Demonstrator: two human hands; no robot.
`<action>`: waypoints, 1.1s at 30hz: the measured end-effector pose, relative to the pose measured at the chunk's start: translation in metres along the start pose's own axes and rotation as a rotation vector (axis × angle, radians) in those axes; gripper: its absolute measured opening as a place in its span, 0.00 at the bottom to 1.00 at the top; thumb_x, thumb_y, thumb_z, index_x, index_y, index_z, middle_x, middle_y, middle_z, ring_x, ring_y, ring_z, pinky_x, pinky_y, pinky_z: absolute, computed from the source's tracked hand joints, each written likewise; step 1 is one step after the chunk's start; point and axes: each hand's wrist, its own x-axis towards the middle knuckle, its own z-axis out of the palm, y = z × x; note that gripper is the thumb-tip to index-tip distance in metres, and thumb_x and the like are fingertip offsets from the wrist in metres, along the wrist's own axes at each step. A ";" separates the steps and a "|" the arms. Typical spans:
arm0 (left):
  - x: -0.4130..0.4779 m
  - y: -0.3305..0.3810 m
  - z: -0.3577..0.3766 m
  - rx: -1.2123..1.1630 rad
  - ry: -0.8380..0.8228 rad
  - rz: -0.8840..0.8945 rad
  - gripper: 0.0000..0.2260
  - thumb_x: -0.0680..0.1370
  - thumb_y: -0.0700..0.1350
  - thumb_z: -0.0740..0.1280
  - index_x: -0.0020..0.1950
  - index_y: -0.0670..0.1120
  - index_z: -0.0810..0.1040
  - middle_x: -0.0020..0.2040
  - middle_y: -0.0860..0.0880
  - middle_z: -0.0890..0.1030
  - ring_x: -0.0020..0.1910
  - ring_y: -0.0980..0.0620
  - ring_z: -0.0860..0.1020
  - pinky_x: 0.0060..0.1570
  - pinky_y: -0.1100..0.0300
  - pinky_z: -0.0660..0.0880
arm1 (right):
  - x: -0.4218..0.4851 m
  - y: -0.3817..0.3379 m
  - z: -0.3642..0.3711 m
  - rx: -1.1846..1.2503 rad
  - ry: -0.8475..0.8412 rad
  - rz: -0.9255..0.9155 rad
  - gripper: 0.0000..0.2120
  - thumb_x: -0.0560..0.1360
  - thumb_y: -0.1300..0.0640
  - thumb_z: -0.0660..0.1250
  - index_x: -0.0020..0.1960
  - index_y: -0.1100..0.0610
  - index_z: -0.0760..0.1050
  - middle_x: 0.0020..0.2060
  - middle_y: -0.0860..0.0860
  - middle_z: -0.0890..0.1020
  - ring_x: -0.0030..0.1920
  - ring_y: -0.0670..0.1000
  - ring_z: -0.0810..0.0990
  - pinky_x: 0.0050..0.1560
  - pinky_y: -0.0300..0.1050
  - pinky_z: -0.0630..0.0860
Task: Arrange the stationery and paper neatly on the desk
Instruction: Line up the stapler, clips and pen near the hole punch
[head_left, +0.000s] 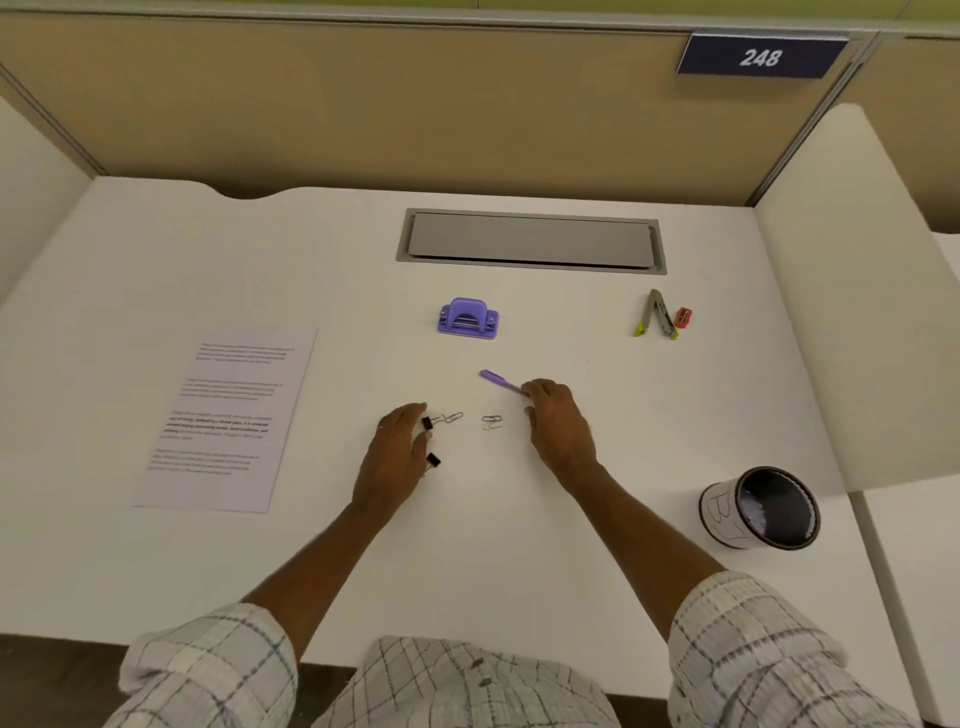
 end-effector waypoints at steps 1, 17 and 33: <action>0.000 -0.001 0.000 0.009 -0.018 0.010 0.19 0.84 0.44 0.62 0.76 0.46 0.71 0.73 0.48 0.74 0.74 0.50 0.68 0.72 0.64 0.60 | -0.001 -0.001 0.001 -0.015 0.007 0.000 0.16 0.80 0.64 0.62 0.67 0.59 0.74 0.63 0.54 0.77 0.62 0.55 0.74 0.50 0.52 0.79; 0.019 0.006 -0.010 -0.151 0.051 -0.012 0.13 0.79 0.38 0.68 0.62 0.46 0.83 0.56 0.46 0.81 0.50 0.53 0.80 0.58 0.60 0.77 | -0.023 0.003 0.002 -0.074 0.057 0.088 0.19 0.75 0.72 0.60 0.64 0.62 0.75 0.53 0.60 0.77 0.49 0.60 0.76 0.46 0.54 0.77; -0.010 -0.012 -0.016 -0.191 -0.197 -0.080 0.11 0.69 0.49 0.81 0.47 0.51 0.82 0.46 0.56 0.81 0.42 0.59 0.74 0.42 0.66 0.69 | -0.026 -0.008 -0.003 -0.021 0.083 0.082 0.18 0.75 0.71 0.59 0.63 0.62 0.75 0.53 0.59 0.76 0.52 0.59 0.75 0.48 0.53 0.77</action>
